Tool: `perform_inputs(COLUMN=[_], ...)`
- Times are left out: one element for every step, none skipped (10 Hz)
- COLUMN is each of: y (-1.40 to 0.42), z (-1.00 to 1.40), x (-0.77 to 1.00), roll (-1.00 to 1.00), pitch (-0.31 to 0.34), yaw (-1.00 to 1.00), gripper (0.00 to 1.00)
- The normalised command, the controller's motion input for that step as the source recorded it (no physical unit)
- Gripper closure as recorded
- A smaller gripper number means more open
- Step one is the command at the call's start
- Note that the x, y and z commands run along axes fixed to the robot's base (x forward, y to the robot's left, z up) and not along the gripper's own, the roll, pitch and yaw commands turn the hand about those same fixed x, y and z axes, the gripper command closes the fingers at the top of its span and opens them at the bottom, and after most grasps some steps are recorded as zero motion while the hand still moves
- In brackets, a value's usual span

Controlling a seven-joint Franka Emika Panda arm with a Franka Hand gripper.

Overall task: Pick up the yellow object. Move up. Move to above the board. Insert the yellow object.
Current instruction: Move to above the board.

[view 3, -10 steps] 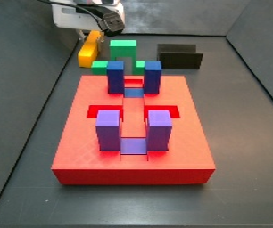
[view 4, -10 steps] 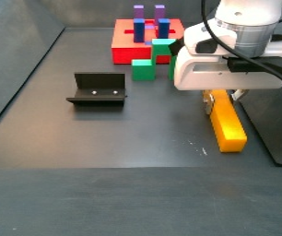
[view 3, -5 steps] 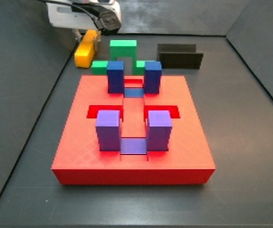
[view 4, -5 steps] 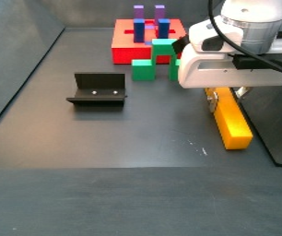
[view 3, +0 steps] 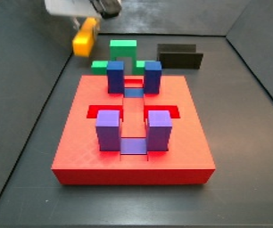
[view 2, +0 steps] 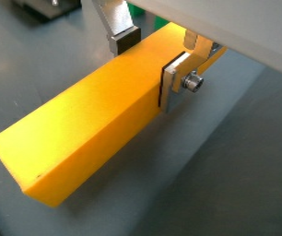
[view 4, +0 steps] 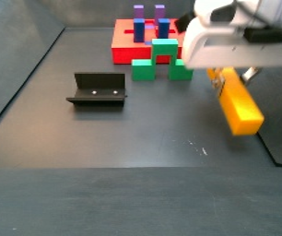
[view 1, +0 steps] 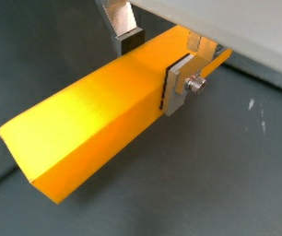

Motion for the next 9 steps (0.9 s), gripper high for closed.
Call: perform_inputs(y=[0.0,-0.01,0.0,0.0,0.0,0.01,0.0,-0.01,0.0], z=[1.4,1.4,1.4,1.4,1.4,1.4,1.4,0.89,0.48], x=[0.0,0.0,-0.03,-0.03,0.0,0.02,0.02,0.01,0.02], roll=[0.0,0.0,0.02,0.05,0.03,0.0,-0.01,0.0,0.0], pitch=[0.0,0.001,0.041,0.029,0.034,0.064,0.076,0.062,0.045], yaw=[0.0,0.02,0.01,0.01,0.01,0.0,0.0,0.0,0.0], gripper=[1.0,1.0,1.0,1.0,1.0,1.0,1.0,1.0,1.0])
